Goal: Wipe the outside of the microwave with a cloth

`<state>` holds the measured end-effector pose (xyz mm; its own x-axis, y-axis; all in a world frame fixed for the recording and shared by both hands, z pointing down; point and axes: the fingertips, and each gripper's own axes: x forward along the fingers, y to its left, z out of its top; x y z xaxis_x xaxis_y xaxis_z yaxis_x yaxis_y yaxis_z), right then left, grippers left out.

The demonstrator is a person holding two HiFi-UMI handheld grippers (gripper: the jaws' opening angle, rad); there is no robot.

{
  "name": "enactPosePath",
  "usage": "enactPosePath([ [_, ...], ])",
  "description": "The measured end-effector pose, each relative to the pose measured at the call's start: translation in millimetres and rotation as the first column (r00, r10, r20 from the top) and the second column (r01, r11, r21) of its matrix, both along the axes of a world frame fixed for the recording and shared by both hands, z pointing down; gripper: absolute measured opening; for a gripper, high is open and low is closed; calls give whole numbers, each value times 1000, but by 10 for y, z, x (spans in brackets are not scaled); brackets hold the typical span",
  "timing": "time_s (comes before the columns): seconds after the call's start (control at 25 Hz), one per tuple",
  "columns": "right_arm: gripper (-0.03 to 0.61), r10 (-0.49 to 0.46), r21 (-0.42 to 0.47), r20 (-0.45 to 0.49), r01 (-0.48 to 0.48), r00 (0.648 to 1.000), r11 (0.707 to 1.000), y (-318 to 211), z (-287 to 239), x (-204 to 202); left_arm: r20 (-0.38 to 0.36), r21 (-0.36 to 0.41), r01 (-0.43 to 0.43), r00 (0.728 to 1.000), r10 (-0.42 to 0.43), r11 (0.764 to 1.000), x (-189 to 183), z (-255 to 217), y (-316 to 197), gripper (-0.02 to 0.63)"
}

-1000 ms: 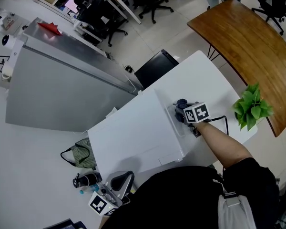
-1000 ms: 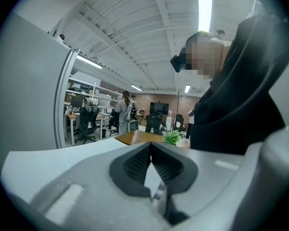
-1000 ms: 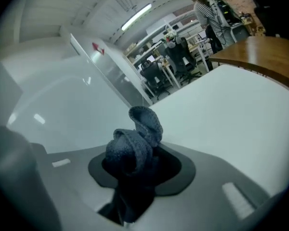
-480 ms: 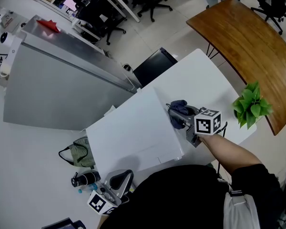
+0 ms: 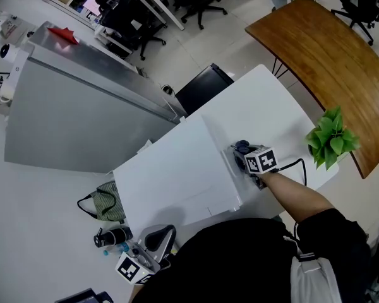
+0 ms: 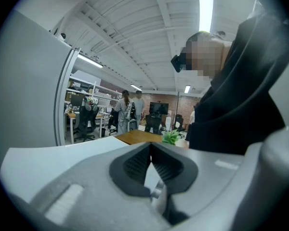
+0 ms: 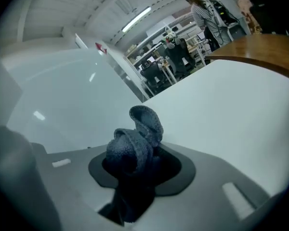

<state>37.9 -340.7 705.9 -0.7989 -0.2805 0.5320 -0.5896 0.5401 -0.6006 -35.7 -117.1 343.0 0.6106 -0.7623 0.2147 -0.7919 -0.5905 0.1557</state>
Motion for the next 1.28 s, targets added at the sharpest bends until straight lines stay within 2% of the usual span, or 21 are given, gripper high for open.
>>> enactPosePath([
  [0.12,126,-41,27,-121,45,992,999,5,162,-10,-2,2,-1,1000,1,1000,8,-1,-3,5],
  [0.24,130,-53,21,-110,55,993,998,0,67,27,-2,9,-3,1000,3,1000,23,-12,-3,5],
  [0.32,133,-11,22,0,11,1000,1000,-33,-249,113,-4,10,-4,1000,4,1000,28,-8,4,5],
  [0.4,133,47,20,197,-52,979,998,-69,-792,186,-9,7,-1,1000,1,1000,8,2,12,5],
  [0.48,133,64,28,404,-83,912,996,-42,-1413,213,-16,2,1,1000,-1,1000,-12,17,8,5],
  [0.56,133,32,67,536,-81,844,994,52,-1939,194,-20,3,-6,1000,6,1000,-3,21,-3,5],
  [0.6,133,14,92,567,-80,824,993,100,-2110,176,-20,4,-11,1000,11,1000,8,22,-5,5],
  [0.68,133,-1,124,589,-90,808,988,153,-2241,161,-19,2,-15,1000,15,1000,21,25,-1,5],
  [0.8,133,13,109,613,-101,790,989,206,-2220,201,-20,-1,-10,1000,10,1000,3,38,14,5],
  [0.88,133,8,114,600,-95,800,989,245,-2151,210,-24,-3,-1,1000,1,1000,-24,47,14,5],
  [1.0,133,17,97,540,-82,841,992,253,-1854,191,-28,-6,-4,1000,4,1000,-28,47,2,5],
  [1.12,132,49,26,413,-66,910,997,277,-1279,195,-23,-6,-14,1000,14,1000,5,51,0,5],
  [1.2,130,75,-38,351,-66,933,997,297,-927,192,-25,-7,-14,1000,13,1000,9,60,-4,5],
  [1.28,129,85,-53,295,-72,952,996,265,-708,169,-28,-8,-15,1000,14,1000,13,63,-15,5],
])
